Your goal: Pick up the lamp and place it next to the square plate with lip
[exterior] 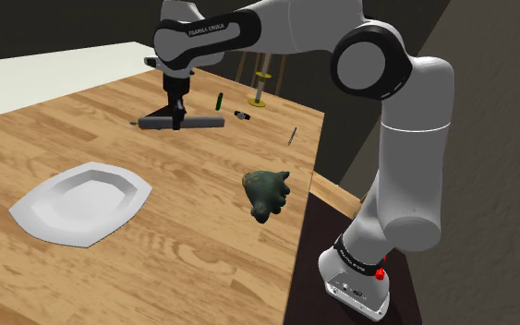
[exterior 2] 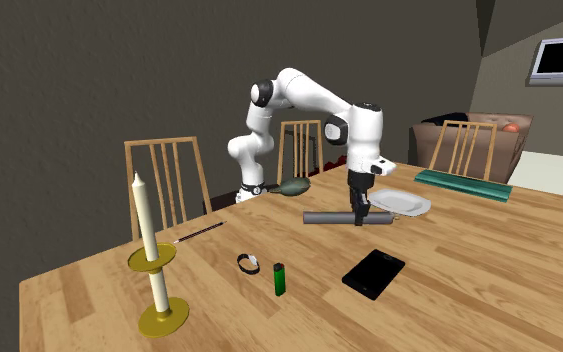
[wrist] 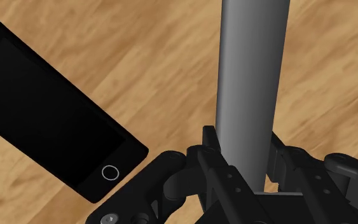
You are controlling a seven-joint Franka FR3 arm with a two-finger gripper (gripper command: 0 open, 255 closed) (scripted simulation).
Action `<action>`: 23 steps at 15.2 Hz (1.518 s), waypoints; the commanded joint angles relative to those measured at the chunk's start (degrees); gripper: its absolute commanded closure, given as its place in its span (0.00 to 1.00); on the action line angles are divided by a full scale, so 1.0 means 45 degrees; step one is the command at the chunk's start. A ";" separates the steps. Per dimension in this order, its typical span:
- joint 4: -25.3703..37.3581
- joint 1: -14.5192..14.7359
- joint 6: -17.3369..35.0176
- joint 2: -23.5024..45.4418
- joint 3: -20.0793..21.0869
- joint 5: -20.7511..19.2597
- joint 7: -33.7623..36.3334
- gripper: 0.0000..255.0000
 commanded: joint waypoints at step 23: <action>-0.0336 -0.0004 0.0566 0.0226 0.0025 0.0052 -0.0040 0.00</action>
